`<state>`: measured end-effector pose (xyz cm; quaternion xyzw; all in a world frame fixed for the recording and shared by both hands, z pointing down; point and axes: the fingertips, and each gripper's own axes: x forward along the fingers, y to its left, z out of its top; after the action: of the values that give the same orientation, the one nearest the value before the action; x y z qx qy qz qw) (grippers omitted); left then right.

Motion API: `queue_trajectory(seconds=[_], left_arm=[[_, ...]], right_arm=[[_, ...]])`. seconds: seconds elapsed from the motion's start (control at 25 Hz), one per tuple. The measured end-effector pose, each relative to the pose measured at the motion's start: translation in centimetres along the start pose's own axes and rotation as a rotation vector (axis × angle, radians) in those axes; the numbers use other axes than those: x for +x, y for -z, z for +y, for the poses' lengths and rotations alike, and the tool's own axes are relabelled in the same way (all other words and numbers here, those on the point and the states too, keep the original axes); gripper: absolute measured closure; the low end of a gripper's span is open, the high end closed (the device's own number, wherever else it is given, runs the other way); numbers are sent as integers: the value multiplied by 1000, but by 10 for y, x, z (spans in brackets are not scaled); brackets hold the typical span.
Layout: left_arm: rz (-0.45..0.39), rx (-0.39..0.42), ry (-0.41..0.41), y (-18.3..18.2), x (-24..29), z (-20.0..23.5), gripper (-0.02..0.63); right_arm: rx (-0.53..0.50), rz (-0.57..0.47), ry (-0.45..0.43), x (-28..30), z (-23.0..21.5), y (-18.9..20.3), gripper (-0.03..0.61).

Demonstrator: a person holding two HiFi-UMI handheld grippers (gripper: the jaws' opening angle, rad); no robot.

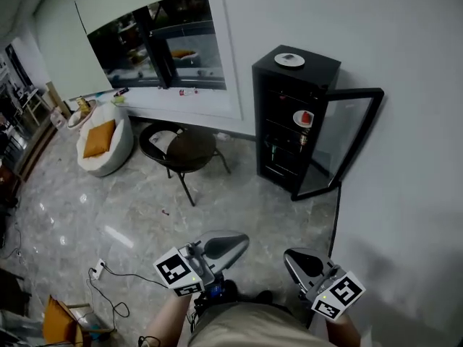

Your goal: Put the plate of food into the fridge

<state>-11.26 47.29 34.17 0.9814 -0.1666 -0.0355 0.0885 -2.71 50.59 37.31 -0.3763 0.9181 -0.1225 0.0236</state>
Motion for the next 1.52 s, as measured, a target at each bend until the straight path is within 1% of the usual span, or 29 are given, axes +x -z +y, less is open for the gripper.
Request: queue_trajectory(seconds=[0.08,0.16,0.24,0.32,0.56,0.68,0.88,1.0,1.24,1.36,1.52], left_arm=[[-12,-4,-15,-4,0,6,603],[-38,-17,-6,-10,3,9,603],[-67,-30,7,-15,5,9,603],[-77,-35,15,-14,7,12,603],[-88,-48,52,-9,17,28,603],[-97,-55,69,-7,19,42,603],[-107,-40,77,-13,6,73,603],[-130,-32,64,-24,-9,103,603],[-158,-60,23,-26,-32,161,603],[-169,-51,20,-29,-44,181,603],[-195,-75,15,-27,-57,204,603]], right_arm=[[11,-1,-33,3,-1,0,558],[35,5,-81,6,3,-1,558],[43,1,-109,9,8,-3,558],[32,-7,-109,12,8,-6,558],[-10,-4,-67,22,1,-9,558],[-7,8,-62,35,-4,-8,558],[-17,25,-70,74,-7,-13,558],[-37,24,-80,108,-5,-22,558],[-45,65,-65,159,-7,-25,557],[-53,85,-70,184,-4,-25,558],[-50,112,-64,208,-3,-20,557]])
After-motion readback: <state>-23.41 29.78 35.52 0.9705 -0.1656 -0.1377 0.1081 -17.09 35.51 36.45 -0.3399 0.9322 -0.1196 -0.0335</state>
